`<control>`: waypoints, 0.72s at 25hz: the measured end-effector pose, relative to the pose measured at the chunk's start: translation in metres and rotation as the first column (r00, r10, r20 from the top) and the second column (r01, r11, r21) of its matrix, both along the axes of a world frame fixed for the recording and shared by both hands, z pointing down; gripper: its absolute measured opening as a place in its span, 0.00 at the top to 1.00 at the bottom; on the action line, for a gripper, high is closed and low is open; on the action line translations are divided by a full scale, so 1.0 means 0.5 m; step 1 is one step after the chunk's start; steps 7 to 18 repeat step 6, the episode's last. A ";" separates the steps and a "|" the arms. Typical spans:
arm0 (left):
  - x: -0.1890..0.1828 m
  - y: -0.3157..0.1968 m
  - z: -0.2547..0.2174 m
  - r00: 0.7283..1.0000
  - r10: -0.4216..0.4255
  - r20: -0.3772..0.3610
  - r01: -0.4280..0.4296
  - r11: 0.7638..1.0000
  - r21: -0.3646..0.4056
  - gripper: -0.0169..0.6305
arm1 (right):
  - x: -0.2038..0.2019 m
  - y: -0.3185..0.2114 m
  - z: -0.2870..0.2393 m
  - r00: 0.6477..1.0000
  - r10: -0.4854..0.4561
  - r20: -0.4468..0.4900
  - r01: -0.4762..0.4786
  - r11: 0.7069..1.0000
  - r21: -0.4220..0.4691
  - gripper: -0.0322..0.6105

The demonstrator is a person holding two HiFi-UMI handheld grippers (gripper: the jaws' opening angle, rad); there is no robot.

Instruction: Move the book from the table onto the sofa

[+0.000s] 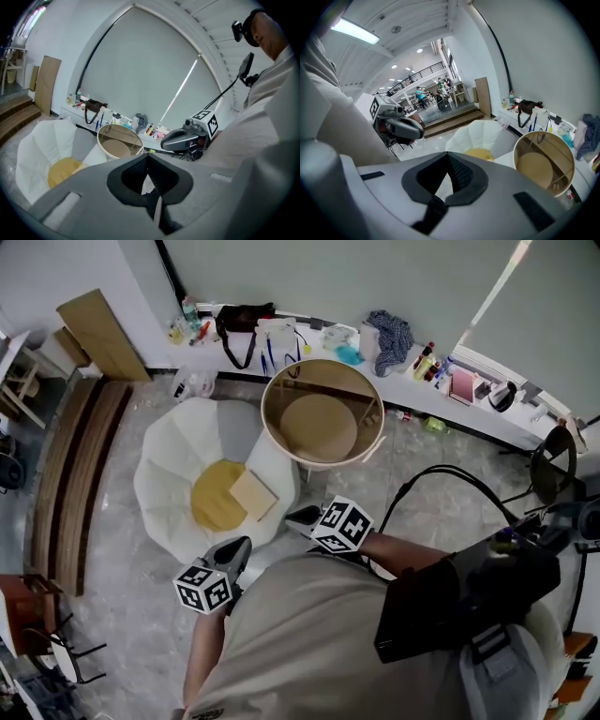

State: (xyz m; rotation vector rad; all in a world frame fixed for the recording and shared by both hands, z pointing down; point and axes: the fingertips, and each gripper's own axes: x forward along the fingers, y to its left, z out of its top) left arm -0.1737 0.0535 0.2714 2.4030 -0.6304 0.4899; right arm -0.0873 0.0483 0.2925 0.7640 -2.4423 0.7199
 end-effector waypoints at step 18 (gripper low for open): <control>0.005 -0.007 -0.005 1.000 0.013 -0.005 -0.013 1.000 0.002 0.96 | 0.001 -0.011 -0.009 1.000 0.001 -0.004 -0.001 1.000 0.013 0.93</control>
